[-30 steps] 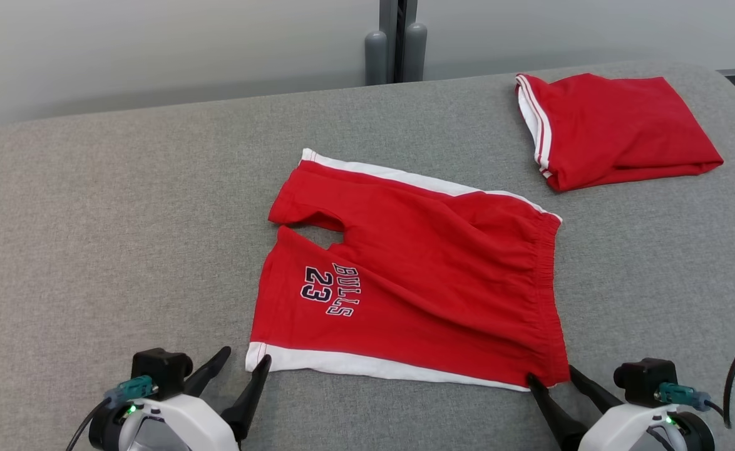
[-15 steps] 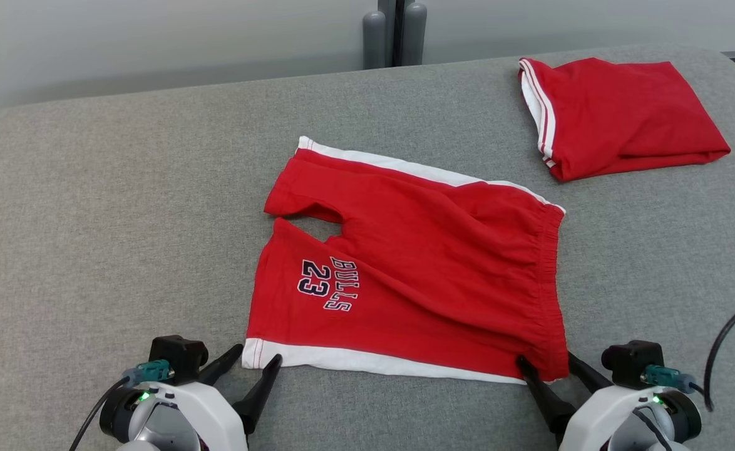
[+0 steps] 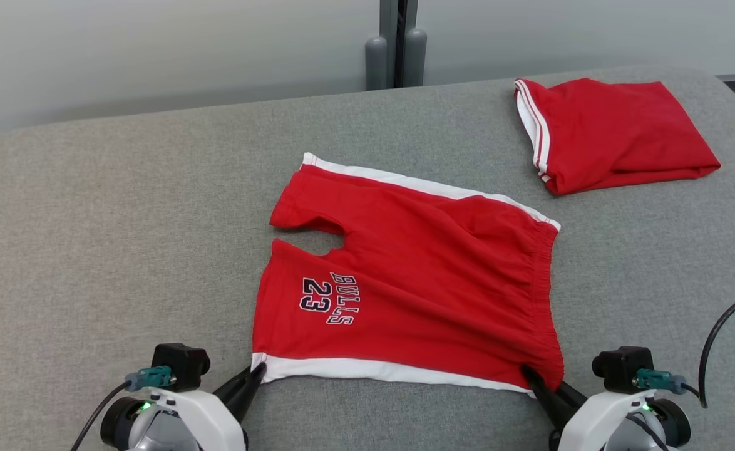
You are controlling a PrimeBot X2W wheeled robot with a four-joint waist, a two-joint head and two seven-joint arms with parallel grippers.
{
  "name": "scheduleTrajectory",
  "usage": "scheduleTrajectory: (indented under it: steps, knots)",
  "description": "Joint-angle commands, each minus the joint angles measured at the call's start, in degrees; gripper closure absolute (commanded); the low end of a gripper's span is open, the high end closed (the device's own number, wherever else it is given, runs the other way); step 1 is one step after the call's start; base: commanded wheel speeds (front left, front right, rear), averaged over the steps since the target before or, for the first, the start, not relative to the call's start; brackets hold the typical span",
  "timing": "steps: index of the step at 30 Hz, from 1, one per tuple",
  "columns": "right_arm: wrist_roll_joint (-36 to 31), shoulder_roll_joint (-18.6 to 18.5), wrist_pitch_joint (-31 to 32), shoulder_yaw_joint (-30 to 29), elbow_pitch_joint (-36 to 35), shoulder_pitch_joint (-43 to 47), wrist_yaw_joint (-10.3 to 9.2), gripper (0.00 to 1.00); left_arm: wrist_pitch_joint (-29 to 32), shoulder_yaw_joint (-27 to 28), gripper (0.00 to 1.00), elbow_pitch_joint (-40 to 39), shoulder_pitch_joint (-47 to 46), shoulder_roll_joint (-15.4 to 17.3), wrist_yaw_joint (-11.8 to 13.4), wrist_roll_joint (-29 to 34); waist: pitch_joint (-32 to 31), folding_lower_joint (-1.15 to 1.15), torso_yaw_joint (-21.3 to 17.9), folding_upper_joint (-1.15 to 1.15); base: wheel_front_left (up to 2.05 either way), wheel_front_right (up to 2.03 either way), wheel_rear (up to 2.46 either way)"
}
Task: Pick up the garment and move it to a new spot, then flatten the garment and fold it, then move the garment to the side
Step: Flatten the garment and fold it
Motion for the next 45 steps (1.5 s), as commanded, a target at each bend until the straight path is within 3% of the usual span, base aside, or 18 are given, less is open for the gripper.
scheduleTrajectory:
  steps: [1,14,28,40,45]
  knots:
    - [1.05,-0.91,0.76,0.00,-0.47,0.38,0.00,1.00,0.34,0.28,1.00,-0.85,0.69,1.00,-0.21,-0.41,-0.75,0.00,0.29,0.00,0.00,0.00,0.00]
    - [8.42,-6.28,15.76,-1.80,-10.87,5.89,0.00,1.00,8.49,1.77,1.00,-14.17,8.49,6.78,0.68,-5.77,-4.10,0.00,1.38,0.00,0.00,0.00,0.00]
    - [6.73,-4.42,29.66,-10.66,-24.62,14.87,0.01,1.00,15.57,3.88,1.00,-29.79,15.75,11.21,4.64,-10.27,-5.93,0.00,0.47,0.00,0.00,0.00,0.00]
    - [4.41,-1.61,33.83,-14.77,-31.44,17.51,0.01,1.00,17.16,5.21,1.00,-36.18,16.98,12.88,6.92,-10.76,-5.84,0.00,-0.16,0.00,0.00,0.00,0.00]
    - [3.75,-1.36,34.42,-16.50,-34.87,15.94,0.00,1.00,17.31,7.08,1.00,-39.00,15.20,14.13,6.75,-11.29,-4.62,0.00,0.01,0.00,0.00,0.00,0.00]
